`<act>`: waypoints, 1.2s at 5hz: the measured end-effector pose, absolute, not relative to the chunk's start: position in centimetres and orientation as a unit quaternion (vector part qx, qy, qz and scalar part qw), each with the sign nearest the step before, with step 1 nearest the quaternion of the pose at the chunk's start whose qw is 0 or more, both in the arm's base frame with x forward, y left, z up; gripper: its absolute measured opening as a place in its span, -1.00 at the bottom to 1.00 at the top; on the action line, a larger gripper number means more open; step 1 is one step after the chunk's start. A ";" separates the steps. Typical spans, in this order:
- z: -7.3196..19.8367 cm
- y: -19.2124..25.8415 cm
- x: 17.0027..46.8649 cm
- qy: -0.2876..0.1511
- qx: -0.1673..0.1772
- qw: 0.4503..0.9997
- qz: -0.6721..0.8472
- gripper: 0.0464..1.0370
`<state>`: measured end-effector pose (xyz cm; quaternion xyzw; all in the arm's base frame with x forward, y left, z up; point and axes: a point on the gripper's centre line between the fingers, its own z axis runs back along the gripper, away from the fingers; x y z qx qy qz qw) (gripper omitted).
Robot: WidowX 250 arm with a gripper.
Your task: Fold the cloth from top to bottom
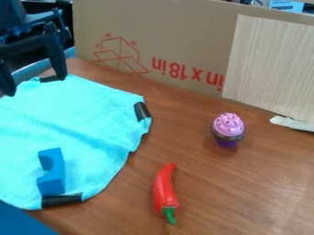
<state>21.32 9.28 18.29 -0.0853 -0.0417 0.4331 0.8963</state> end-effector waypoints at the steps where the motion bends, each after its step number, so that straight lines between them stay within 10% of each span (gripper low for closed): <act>1: 17.8 9.3 21.4 -0.031 -0.088 0.898 0.429 0.92; 3: 15.9 12.1 23.9 -0.018 -0.146 0.930 0.338 0.92; 6: 15.3 17.5 26.5 -0.143 -0.176 0.958 0.173 0.92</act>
